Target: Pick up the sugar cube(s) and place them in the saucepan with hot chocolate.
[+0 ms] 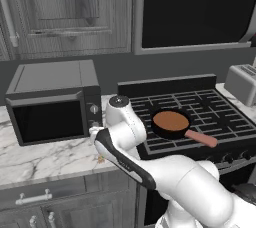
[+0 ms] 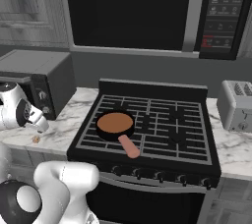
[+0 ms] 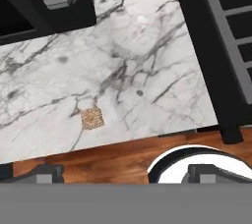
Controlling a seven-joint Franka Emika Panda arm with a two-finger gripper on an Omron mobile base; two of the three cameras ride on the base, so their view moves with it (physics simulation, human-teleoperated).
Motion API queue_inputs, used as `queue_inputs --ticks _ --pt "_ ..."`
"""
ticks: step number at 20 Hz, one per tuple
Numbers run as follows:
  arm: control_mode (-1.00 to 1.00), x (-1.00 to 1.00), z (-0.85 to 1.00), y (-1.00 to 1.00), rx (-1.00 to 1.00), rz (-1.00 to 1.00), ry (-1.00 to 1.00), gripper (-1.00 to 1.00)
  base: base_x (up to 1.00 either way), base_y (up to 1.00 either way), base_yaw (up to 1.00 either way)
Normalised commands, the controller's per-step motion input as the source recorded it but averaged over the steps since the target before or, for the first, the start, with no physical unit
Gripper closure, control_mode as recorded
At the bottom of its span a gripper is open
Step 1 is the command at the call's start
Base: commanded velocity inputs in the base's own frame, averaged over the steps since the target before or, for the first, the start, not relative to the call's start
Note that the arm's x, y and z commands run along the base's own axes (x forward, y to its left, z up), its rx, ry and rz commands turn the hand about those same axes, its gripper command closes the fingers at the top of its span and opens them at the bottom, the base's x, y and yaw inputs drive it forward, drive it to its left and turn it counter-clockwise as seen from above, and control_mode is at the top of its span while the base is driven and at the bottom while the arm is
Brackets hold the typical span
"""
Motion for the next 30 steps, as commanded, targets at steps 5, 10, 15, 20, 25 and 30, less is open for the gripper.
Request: queue_inputs --ticks 5,10,15,20,25,30 --pt "-1.00 0.10 -0.18 0.00 0.09 0.03 -0.05 -1.00 0.00 0.00 0.00" --pt "-1.00 0.04 -0.30 0.12 0.01 0.06 0.06 -1.00 0.00 0.00 0.00" --pt "-1.00 0.09 -0.14 0.19 -0.04 0.07 0.07 -1.00 0.00 0.00 0.00" --pt "-1.00 0.07 -0.04 0.12 -0.08 0.04 0.02 -1.00 0.00 0.00 0.00" --pt "-1.00 0.03 -0.05 0.08 -0.09 0.03 0.01 -1.00 0.00 0.00 0.00" --pt "-1.00 0.02 -0.27 0.08 -0.06 0.02 0.03 -1.00 0.00 0.00 0.00"
